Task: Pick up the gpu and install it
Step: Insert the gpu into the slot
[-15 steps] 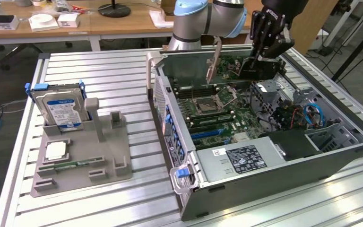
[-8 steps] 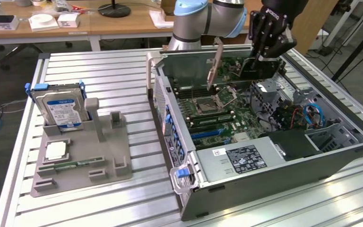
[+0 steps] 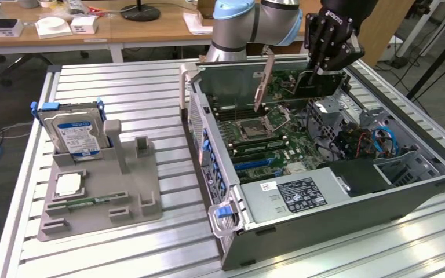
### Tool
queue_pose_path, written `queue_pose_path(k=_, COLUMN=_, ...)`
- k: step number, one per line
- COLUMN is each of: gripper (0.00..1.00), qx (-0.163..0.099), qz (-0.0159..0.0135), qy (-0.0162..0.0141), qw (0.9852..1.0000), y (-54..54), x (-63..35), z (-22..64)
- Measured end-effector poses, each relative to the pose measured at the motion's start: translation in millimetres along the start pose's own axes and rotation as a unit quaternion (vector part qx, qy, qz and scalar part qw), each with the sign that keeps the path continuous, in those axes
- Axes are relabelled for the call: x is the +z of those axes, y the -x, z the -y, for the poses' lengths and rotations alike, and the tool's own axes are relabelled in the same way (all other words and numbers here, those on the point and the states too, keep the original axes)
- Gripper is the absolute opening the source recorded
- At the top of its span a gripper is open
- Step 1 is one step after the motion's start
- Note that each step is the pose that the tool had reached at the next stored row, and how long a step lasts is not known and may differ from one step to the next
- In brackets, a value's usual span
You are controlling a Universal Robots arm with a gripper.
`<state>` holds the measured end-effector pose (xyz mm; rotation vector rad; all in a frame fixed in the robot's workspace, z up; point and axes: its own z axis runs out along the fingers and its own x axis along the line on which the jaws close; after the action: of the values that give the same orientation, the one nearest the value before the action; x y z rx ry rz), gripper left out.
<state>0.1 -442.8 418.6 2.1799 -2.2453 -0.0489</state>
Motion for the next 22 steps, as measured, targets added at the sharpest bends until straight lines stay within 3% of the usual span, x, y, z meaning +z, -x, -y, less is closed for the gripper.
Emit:
queue_pose_path(k=7, gripper=0.26, qx=0.0, qz=0.0, qy=-0.0014, qw=1.0, y=0.0, x=3.2, z=0.1)
queue_pose_path(k=11, gripper=0.26, qx=0.0, qz=0.0001, qy=-0.0066, qw=1.0, y=-0.1, x=5.4, z=0.2)
queue_pose_path(k=22, gripper=0.26, qx=0.0, qz=0.0003, qy=-0.0078, qw=1.0, y=-0.1, x=8.4, z=0.3)
